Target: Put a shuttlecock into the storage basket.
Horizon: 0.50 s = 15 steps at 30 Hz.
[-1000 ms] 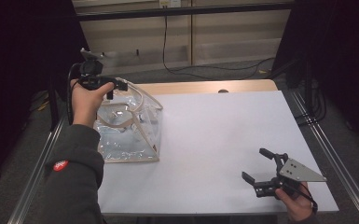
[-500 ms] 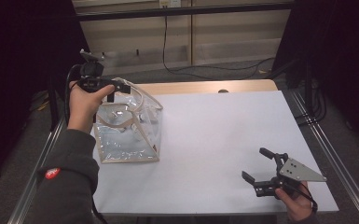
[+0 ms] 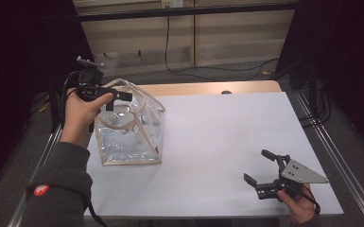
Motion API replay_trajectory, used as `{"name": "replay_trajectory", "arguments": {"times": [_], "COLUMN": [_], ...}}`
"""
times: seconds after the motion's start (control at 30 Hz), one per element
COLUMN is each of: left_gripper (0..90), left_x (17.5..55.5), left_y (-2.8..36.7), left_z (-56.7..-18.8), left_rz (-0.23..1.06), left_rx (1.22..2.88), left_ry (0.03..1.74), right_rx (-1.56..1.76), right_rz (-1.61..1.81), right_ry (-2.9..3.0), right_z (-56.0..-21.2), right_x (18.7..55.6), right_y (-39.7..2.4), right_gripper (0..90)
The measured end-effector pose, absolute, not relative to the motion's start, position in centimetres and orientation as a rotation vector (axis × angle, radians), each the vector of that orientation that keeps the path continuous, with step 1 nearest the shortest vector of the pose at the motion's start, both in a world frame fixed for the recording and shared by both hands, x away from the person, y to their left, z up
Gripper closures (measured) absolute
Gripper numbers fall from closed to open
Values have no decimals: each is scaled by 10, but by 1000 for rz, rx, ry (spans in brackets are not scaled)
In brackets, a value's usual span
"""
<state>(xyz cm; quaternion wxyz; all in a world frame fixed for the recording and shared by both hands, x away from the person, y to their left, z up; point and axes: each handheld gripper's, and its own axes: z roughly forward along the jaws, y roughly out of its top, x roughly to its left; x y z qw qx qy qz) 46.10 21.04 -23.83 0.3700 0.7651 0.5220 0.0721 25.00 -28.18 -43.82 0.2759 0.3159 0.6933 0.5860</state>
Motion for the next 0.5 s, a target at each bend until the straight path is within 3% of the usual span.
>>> {"name": "replay_trajectory", "arguments": {"times": [0.5], "left_gripper": [150], "left_x": [444], "left_y": [210], "left_z": [-241], "left_rz": [133], "left_rx": [1999], "left_ry": [1247], "right_rx": [844], "right_rz": [1577], "right_ry": [1863], "right_z": [-438], "right_x": [250], "right_y": [-281], "right_gripper": [3]}}
